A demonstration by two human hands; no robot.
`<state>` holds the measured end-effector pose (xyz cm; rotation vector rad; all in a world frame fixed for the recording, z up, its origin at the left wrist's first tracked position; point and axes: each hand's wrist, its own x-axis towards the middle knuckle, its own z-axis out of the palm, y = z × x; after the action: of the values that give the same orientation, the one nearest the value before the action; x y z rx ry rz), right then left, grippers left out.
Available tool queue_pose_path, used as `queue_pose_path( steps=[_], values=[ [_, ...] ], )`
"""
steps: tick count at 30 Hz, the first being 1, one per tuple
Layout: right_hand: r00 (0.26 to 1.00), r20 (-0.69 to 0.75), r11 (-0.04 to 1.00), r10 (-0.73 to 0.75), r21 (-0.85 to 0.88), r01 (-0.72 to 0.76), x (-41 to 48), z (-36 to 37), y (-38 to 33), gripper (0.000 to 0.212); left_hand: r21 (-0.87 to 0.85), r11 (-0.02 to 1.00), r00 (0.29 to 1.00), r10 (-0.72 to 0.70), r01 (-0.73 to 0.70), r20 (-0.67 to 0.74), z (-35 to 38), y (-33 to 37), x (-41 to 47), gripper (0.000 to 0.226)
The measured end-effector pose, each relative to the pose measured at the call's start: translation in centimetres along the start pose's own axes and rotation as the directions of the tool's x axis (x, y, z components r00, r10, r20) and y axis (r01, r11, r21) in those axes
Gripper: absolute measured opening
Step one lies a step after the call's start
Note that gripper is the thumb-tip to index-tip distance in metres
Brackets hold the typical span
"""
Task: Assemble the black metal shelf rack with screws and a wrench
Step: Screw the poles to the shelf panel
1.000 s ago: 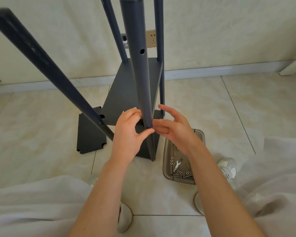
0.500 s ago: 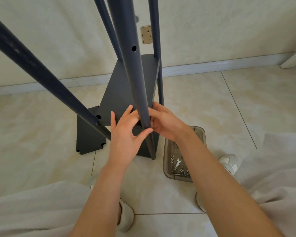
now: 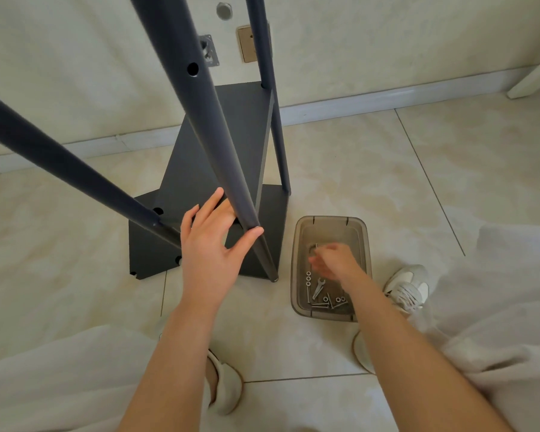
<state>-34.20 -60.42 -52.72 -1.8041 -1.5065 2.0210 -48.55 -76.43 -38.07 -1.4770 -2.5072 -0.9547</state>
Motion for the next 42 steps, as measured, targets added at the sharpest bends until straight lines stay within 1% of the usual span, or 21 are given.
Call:
queue_pose_path(
  steps=[2,5,9,13,15,18,20,23,27,31,34,38,42],
  values=[
    [0.997,-0.014,0.990,0.073,-0.119,-0.074,1.5,0.0,2.7,0.013,-0.004,1.000,1.000,0.002,-0.002,0.001,0.0,0.0,0.0,0.039],
    [0.997,-0.009,0.949,0.079,-0.306,-0.078,3.2,0.2,5.3,0.014,-0.009,1.000,1.000,0.010,-0.010,0.004,-0.1,0.1,0.0,0.041],
    [0.996,0.092,0.865,-0.022,-0.497,0.065,4.5,1.1,6.1,0.018,-0.021,1.000,1.000,0.008,-0.008,0.007,-0.2,-0.1,0.1,0.039],
    [0.982,0.151,0.773,-0.115,-0.607,0.184,5.2,2.0,6.4,0.014,-0.031,0.999,1.000,0.030,-0.030,0.001,0.0,0.1,0.0,0.039],
    [0.969,0.200,0.677,-0.145,-0.694,0.244,5.5,2.5,6.7,0.015,-0.028,0.998,0.999,0.047,-0.047,-0.006,0.1,0.2,0.0,0.037],
    [0.945,0.249,0.457,-0.211,-0.830,0.321,5.6,3.0,7.0,0.021,-0.040,0.998,0.999,0.037,-0.037,0.008,0.3,0.4,0.1,0.037],
    [0.933,0.259,0.375,-0.249,-0.863,0.340,5.7,3.2,7.2,0.024,-0.036,0.999,0.999,0.031,-0.031,0.010,0.3,0.5,0.1,0.036],
    [0.939,0.251,0.361,-0.237,-0.874,0.325,5.9,3.4,7.0,0.025,-0.032,0.999,1.000,0.019,-0.019,0.011,0.2,0.7,0.0,0.036],
    [0.938,0.257,0.350,-0.231,-0.878,0.327,6.1,3.5,6.9,0.032,-0.049,0.999,1.000,-0.004,0.005,0.018,0.1,0.8,0.1,0.034],
    [0.938,0.273,0.321,-0.212,-0.887,0.331,6.1,3.6,7.1,0.030,-0.056,0.998,1.000,-0.011,0.012,0.020,0.0,0.9,0.1,0.036],
    [0.935,0.277,0.333,-0.222,-0.880,0.340,6.0,3.6,7.2,0.028,-0.062,0.998,1.000,-0.004,0.005,0.005,0.1,0.9,0.1,0.034],
    [0.936,0.235,0.357,-0.263,-0.877,0.321,5.9,3.5,7.4,0.031,-0.076,0.997,1.000,-0.006,0.004,-0.020,0.3,1.0,0.1,0.035],
    [0.949,0.230,0.401,-0.216,-0.866,0.300,6.2,3.5,7.2,0.025,-0.082,0.997,1.000,-0.010,0.009,-0.020,0.2,1.0,0.1,0.037]
  ],
)
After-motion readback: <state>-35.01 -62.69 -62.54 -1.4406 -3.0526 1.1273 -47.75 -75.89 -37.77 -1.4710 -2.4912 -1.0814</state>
